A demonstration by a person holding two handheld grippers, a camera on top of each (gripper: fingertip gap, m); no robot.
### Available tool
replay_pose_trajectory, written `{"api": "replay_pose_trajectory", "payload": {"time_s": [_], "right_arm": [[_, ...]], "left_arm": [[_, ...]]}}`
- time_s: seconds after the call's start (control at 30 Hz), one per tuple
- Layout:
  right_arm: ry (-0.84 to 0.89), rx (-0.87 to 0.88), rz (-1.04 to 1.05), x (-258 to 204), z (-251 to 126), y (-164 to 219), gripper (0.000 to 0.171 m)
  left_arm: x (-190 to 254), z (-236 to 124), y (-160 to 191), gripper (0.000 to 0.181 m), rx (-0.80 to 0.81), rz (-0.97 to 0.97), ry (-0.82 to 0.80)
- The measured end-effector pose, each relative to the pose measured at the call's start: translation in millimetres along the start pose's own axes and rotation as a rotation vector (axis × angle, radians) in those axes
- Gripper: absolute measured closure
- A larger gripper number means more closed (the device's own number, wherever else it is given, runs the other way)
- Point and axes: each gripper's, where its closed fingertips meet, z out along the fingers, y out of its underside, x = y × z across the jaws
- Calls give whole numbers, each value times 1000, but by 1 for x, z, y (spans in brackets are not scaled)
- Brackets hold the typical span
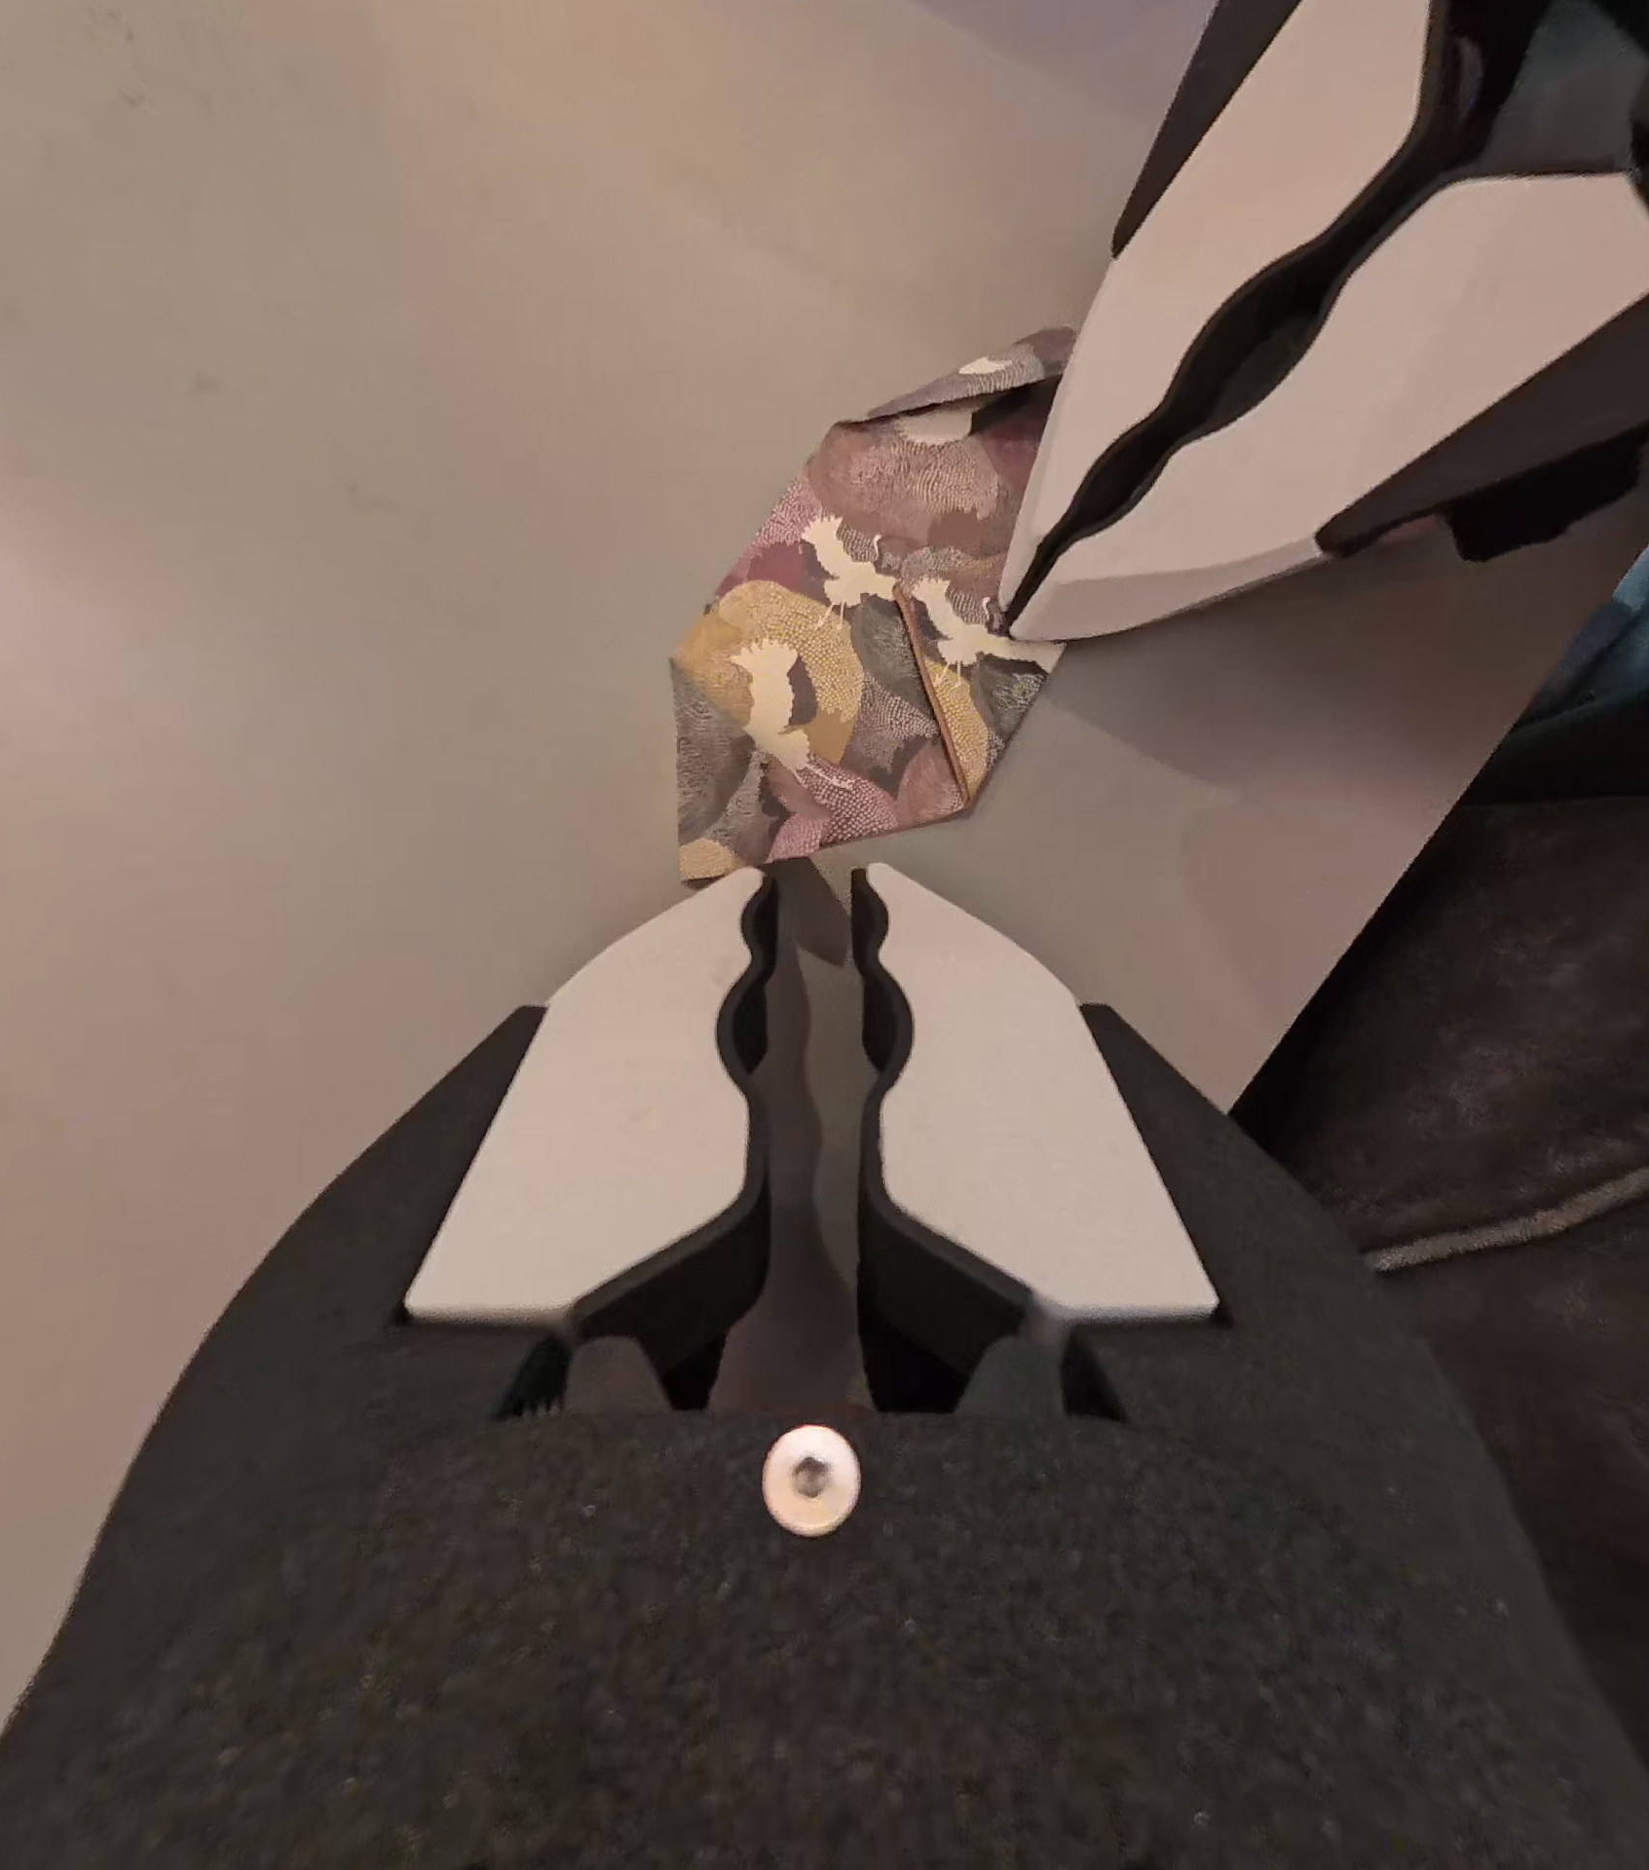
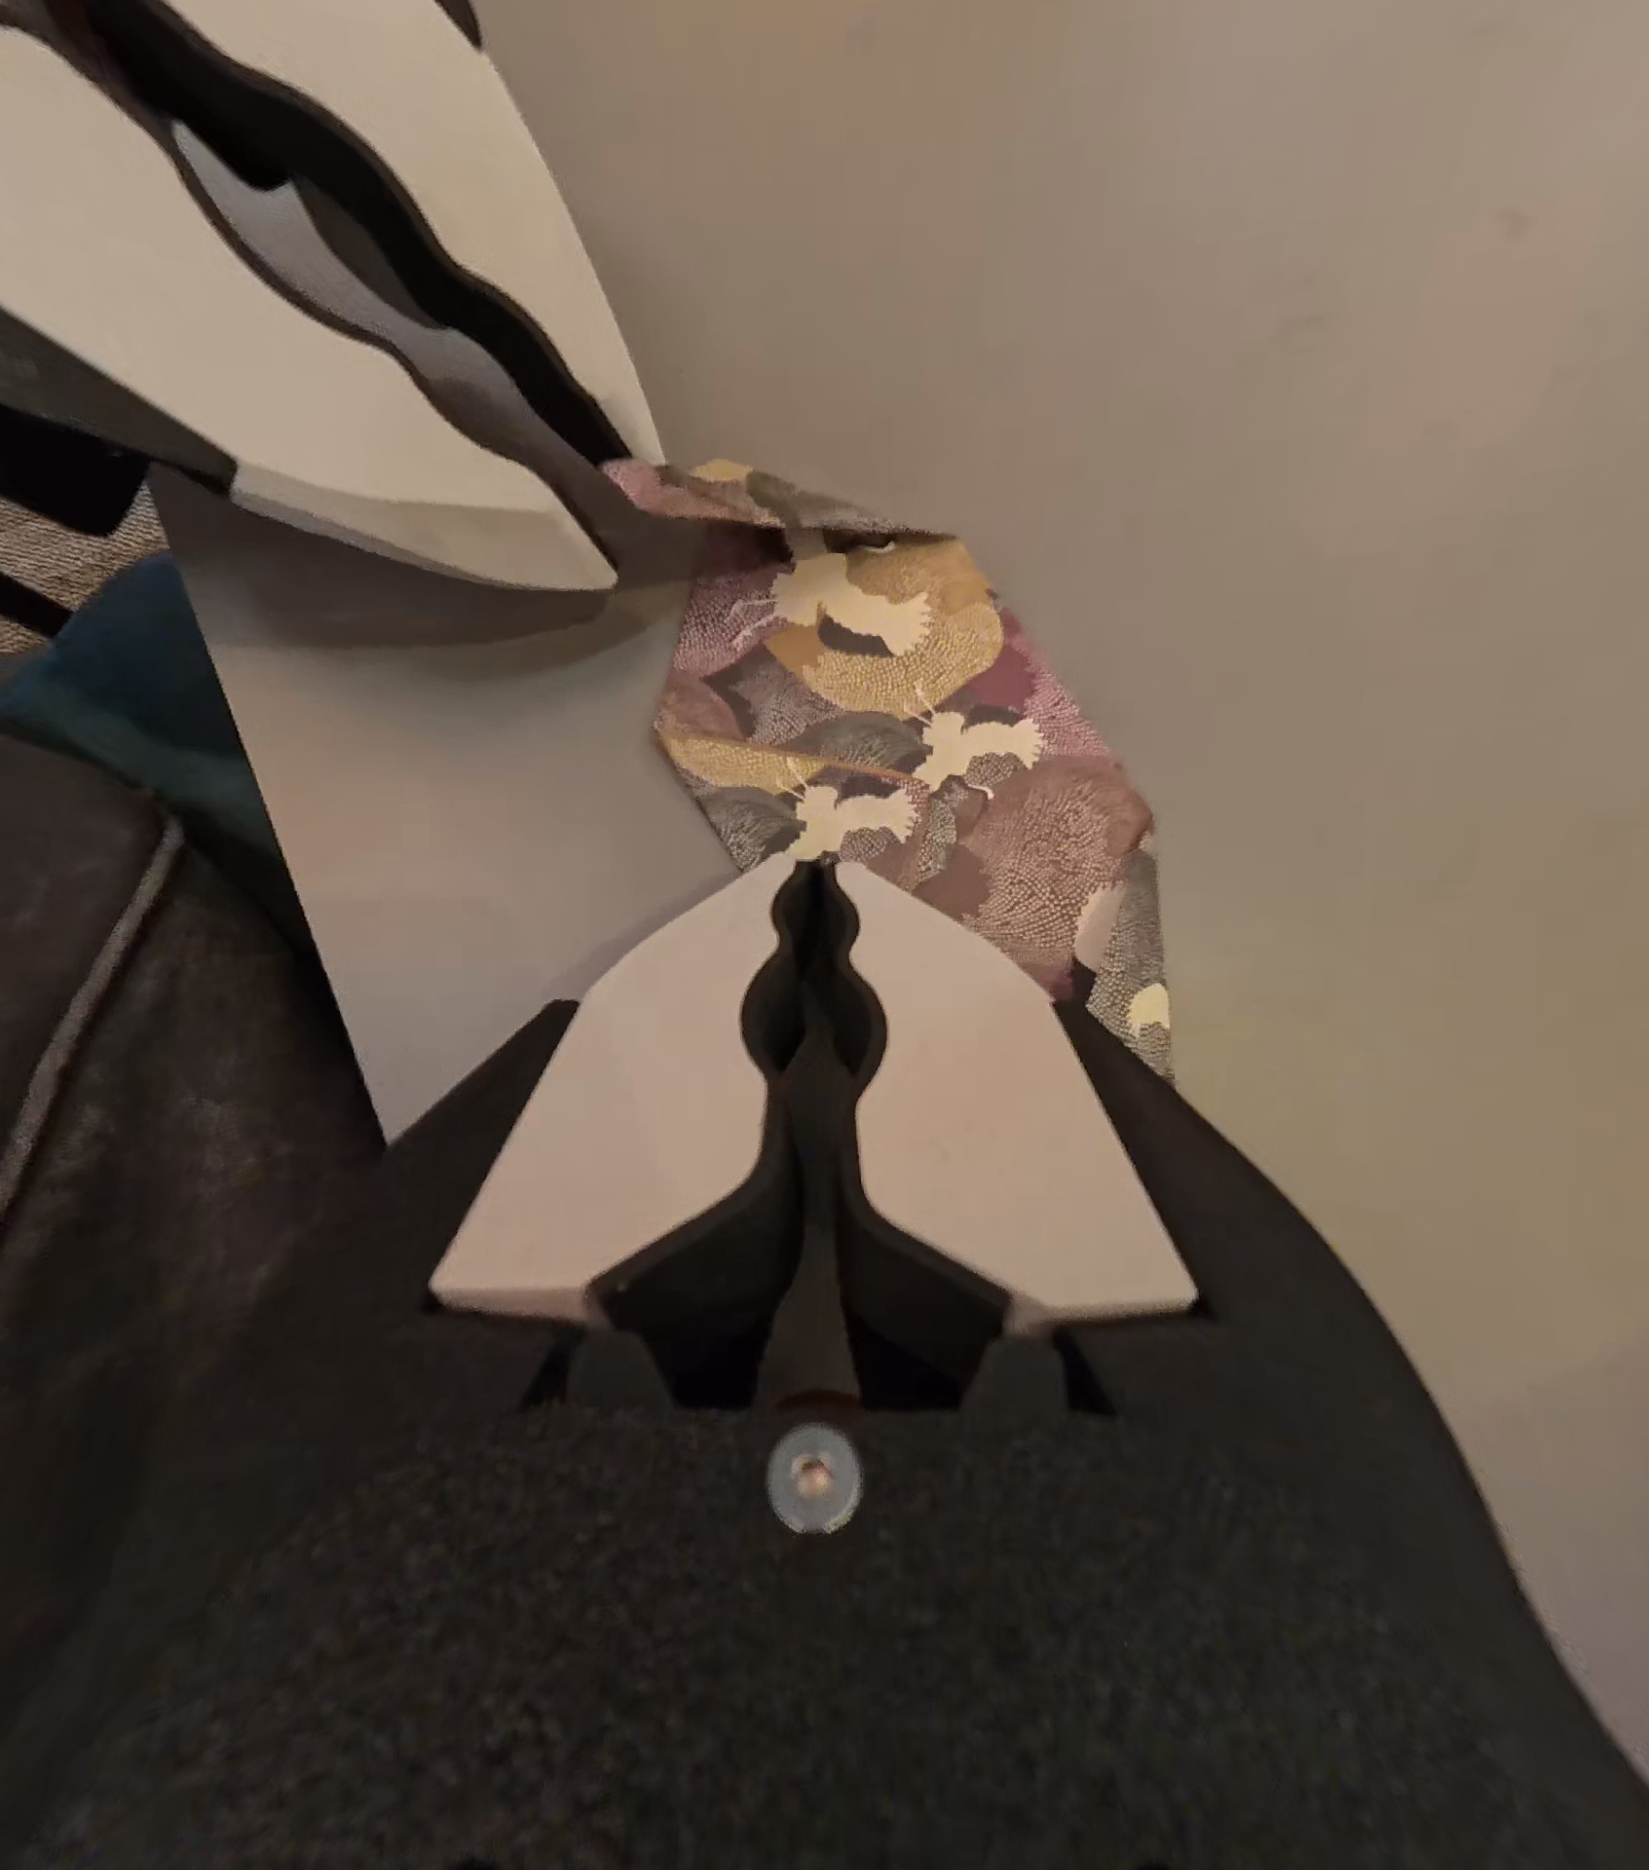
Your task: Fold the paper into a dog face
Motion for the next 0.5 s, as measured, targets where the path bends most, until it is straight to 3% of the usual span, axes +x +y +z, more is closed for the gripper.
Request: {"api": "replay_pose_trajectory", "payload": {"time_s": [0.33,0.5], "right_arm": [[-50,28,71,0,0,-1,171],[-58,31,79,0,0,-1,171]], "left_arm": [[6,-4,-11,167,49,46,2],[29,-1,-25,181,87,86,54]]}}
